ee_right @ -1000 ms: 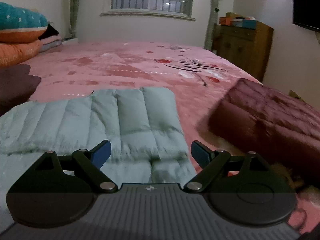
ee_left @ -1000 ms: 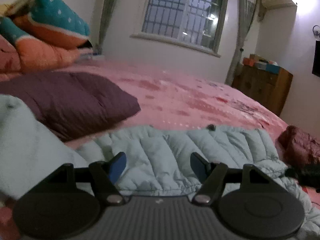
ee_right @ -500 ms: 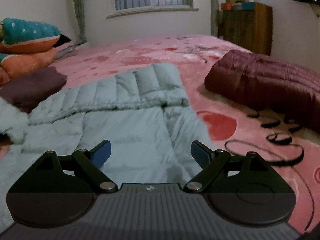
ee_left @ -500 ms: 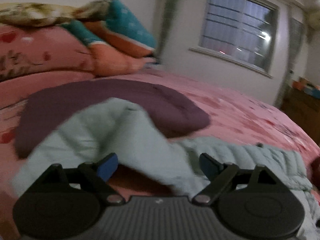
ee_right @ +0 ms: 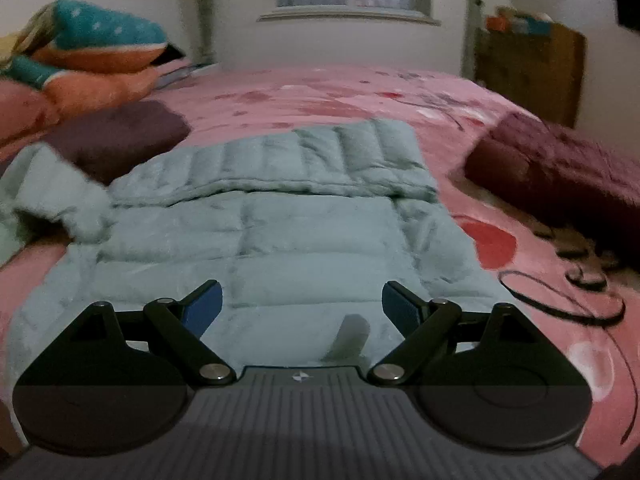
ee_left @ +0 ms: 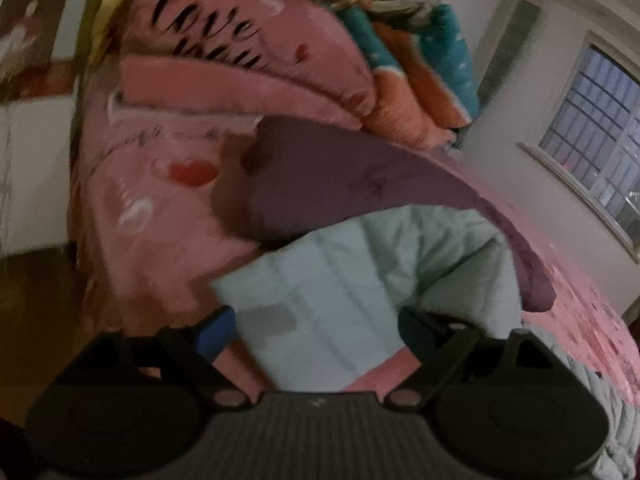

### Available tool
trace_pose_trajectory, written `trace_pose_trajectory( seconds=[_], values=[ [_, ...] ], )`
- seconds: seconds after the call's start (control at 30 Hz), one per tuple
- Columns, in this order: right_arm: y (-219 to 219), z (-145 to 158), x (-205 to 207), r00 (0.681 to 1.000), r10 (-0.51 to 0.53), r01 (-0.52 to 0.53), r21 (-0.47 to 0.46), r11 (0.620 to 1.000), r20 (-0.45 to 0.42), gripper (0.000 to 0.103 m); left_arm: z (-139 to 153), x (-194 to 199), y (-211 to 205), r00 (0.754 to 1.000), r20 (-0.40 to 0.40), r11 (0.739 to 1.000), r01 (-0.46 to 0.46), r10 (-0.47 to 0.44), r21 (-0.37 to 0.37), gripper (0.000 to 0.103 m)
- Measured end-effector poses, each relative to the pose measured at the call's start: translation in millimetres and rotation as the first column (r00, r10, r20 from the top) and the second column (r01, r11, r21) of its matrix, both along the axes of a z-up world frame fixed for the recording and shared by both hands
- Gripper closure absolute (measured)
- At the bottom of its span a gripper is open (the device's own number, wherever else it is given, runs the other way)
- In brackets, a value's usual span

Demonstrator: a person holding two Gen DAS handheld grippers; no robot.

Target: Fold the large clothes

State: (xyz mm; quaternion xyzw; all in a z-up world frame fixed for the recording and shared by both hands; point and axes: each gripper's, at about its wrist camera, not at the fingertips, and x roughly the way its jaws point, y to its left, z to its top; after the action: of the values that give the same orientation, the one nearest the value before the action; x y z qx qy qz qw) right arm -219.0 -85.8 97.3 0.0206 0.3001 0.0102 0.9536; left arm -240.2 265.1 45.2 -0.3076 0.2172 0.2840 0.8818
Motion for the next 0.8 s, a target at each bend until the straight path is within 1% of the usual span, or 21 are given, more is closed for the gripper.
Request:
trace_pose_trajectory(
  seconds=[0.1,0.17,0.23,0.37,0.43,0.6,0.7,0.8],
  values=[
    [14,1,-2,0.999,0.042,-0.042,-0.01,0.999,-0.003,0.0,-11,-7,10,1.0,-0.011,0.998,-0.026,0.025,-0.064,0.015],
    [21,1,-4,0.998,0.059,-0.059,-0.016,0.998,-0.004,0.0,-20,-4,17,0.999,-0.033,0.994,-0.029,0.026,-0.109,0.015],
    [25,2,-4,0.998,0.07,-0.07,-0.025,0.997,-0.003,0.0,-27,-7,20,0.999,-0.047,0.991,-0.025,0.019,-0.133,0.015],
    [24,0,-1,0.997,0.07,-0.071,-0.03,0.997,-0.014,0.0,-34,-2,22,0.998,-0.053,0.99,-0.032,0.025,-0.14,0.015],
    [21,1,0,0.998,0.062,-0.062,-0.016,0.998,-0.016,0.0,-39,4,23,0.997,-0.076,0.988,-0.025,0.014,-0.153,0.015],
    [12,-1,4,0.999,0.04,-0.04,0.016,0.999,-0.028,0.0,-47,17,20,0.995,-0.104,0.99,-0.022,0.007,-0.142,0.014],
    [12,-3,8,0.999,0.034,-0.034,0.022,0.999,-0.031,0.0,-52,23,21,0.992,-0.12,0.989,-0.041,0.025,-0.139,0.014],
    [12,-5,10,0.999,0.036,-0.035,0.022,0.999,-0.03,0.0,-56,29,21,0.99,-0.134,0.989,-0.054,0.036,-0.135,0.011]
  ],
)
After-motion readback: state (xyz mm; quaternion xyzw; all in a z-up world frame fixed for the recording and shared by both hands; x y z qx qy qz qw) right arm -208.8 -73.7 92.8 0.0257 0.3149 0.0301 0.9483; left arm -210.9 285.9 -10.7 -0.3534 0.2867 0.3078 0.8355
